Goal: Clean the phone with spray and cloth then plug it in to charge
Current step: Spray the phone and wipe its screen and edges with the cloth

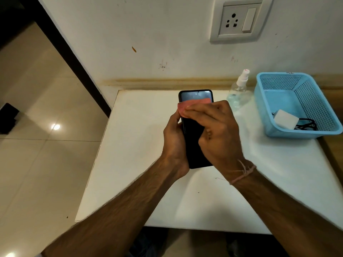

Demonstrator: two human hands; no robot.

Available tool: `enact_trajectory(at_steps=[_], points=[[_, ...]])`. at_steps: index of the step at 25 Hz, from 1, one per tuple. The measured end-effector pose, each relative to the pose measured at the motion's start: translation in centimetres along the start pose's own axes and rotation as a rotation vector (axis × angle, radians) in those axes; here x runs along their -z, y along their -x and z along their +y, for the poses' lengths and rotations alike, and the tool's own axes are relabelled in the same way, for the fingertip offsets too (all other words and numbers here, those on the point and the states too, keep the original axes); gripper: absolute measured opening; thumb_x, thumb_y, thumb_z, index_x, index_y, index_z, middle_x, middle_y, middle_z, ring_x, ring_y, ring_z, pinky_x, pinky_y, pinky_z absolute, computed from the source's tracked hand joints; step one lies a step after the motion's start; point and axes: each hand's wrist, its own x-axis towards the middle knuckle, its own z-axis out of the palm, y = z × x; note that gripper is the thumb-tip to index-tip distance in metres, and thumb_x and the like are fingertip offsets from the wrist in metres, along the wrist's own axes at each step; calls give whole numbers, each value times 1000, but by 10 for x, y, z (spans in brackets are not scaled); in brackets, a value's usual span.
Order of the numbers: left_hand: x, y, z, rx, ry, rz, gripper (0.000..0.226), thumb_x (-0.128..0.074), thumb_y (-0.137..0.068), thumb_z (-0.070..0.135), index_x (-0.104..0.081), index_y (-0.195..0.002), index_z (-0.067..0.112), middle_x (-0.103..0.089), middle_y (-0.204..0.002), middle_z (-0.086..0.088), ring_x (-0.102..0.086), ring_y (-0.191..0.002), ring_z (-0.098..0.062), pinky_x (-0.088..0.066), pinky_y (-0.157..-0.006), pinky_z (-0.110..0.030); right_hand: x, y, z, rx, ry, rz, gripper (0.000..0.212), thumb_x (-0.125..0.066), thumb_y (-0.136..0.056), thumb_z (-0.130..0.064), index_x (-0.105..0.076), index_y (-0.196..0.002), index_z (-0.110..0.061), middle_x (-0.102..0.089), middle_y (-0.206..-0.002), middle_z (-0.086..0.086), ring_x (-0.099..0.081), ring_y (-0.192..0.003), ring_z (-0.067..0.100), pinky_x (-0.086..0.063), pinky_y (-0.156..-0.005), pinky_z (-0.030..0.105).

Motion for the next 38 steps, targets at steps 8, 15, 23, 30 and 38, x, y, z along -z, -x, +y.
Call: enact_trajectory(at_steps=[8, 15, 23, 30, 38], points=[[2, -4, -3, 16, -107, 62, 65, -43, -96, 62, -66, -132, 13, -70, -120, -15, -66, -104, -33, -52, -94, -44, 15, -6, 10, -93, 104, 58, 52, -54, -70, 14, -73, -111, -13, -70, -112, -2, -59, -100, 28, -47, -96, 30], [4, -4, -1, 22, -123, 38, 65, -42, -96, 63, -69, -126, 11, -71, -113, -12, -67, -96, -32, -50, -90, -41, 24, -11, 22, -86, 88, 36, 49, -56, -76, 11, -71, -115, -14, -69, -116, -2, -58, -101, 26, -45, -96, 22], [8, -5, 4, -22, -78, 60, 59, -43, -98, 58, -71, -125, 15, -73, -117, -13, -69, -102, -31, -52, -92, -41, 12, -5, 10, 19, 54, -94, 41, -51, -86, 1, -69, -120, -13, -68, -121, 0, -60, -100, 29, -49, -92, 31], [6, -4, 1, -18, -81, 41, 56, -41, -98, 59, -75, -109, 15, -76, -101, -11, -73, -86, -26, -56, -80, -36, 8, -5, 7, -16, 64, -69, 32, -60, -94, -20, -63, -126, -12, -63, -129, 2, -54, -122, 25, -29, -110, 14], [6, 0, 4, -26, -82, 49, 62, -46, -92, 54, -69, -127, 9, -71, -124, -20, -68, -114, -32, -49, -103, -42, 6, 5, -9, 22, -137, -265, 41, -48, -97, -11, -51, -138, -7, -45, -148, 6, -31, -144, 21, -32, -116, 42]])
